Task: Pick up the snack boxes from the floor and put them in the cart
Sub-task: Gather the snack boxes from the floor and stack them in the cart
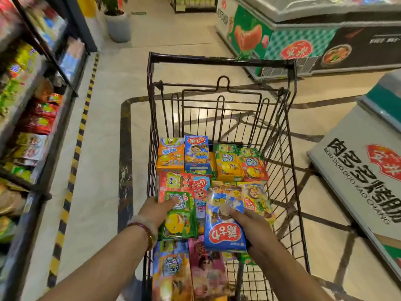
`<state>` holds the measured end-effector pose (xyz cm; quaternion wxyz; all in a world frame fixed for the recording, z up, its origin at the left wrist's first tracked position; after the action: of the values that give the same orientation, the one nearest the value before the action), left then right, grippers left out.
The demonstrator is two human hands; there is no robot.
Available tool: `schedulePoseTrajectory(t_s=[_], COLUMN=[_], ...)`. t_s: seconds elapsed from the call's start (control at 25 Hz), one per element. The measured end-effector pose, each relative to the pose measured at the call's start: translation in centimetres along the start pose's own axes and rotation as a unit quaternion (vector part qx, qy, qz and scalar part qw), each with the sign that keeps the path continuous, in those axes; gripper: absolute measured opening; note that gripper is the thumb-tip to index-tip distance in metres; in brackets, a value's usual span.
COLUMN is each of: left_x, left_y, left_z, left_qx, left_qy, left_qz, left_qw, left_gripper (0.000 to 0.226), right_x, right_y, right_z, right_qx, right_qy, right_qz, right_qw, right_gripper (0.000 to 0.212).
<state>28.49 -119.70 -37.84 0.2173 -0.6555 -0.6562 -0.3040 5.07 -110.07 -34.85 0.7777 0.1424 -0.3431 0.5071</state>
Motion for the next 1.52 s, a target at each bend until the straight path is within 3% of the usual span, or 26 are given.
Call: schedulePoseTrajectory(t_s=[0.08,0.28,0.4,0.52,0.64,0.68,0.8,0.88,0.96,1.12,1.32,1.4,1.52], left_x=[-1.6,-3.3,-3.2,-2.3,-1.7,-1.0,-1.0,-1.3,-1.8,-2.6,-2.1,-2.4,-2.6], left_y=[-0.3,-0.7,-1.1,-1.7,-3.5,-4.3,-5.1,-4.7,-4.2,-4.8,-4.7,-4.4,-4.5], left_z=[-0.1,-0.3,-1.2,-2.3,-2.0,-2.4,-1.9,-1.7,-1.1,-0.6,-1.6,-1.5,-0.9], left_qx=[-0.03,-0.112,-0.187,-0.313,-0.472,-0.504,-0.596,-0.634,-0.656,-0.674,-0.651,-0.643,-0.654], left_qy=[-0.017,-0.048,-0.132,-0.224,-0.313,-0.325,-0.275,-0.288,-0.265,-0.201,-0.271,-0.263,-0.237], left_qz=[-0.024,-0.061,-0.123,-0.158,-0.138,-0.117,-0.054,-0.056,-0.056,-0.036,-0.089,-0.084,-0.048], left_qw=[0.999,0.991,0.966,0.909,0.813,0.792,0.752,0.716,0.704,0.71,0.704,0.714,0.717], left_gripper=[0.043,0.067,0.071,0.065,0.06,0.053,0.084,0.083,0.068,0.061,0.063,0.068,0.058], right_x=[-2.4,-6.5,-7.7,-8.4,-8.9,-8.9,-8.7,-8.4,-8.2,-8.5,-10.6,-11.4,-11.3], right_y=[-0.5,-1.8,-2.3,-2.5,-2.4,-2.4,-2.8,-2.9,-2.9,-3.8,-6.2,-7.0,-7.8], right_z=[0.2,1.0,1.2,1.0,0.7,0.7,1.0,1.2,1.3,1.2,0.9,1.0,1.5], right_qx=[0.009,0.036,0.043,0.056,0.076,0.08,0.083,0.083,0.081,0.08,0.182,0.296,0.481], right_qy=[-0.008,-0.016,-0.023,-0.025,-0.023,-0.021,-0.011,-0.003,0.001,0.004,0.058,0.119,0.244], right_qz=[0.0,0.017,0.021,0.025,0.025,0.029,0.036,0.04,0.04,0.027,0.014,-0.004,-0.057], right_qw=[1.0,0.999,0.999,0.998,0.997,0.996,0.996,0.996,0.996,0.996,0.982,0.948,0.84], right_gripper=[0.032,0.018,0.023,0.035,0.041,0.039,0.028,0.02,0.013,0.011,0.028,0.036,0.05])
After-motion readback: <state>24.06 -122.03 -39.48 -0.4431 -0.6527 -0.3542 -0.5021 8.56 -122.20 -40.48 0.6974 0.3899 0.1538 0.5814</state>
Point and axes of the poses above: each hand's wrist, its own x-axis away from the middle knuckle, its own y-axis out of the back of the hand, z = x × y, the point moved 6 cm from there along -x, towards the middle knuckle, and after that the axes turned 1 degree about y, right-handed, at the moved point
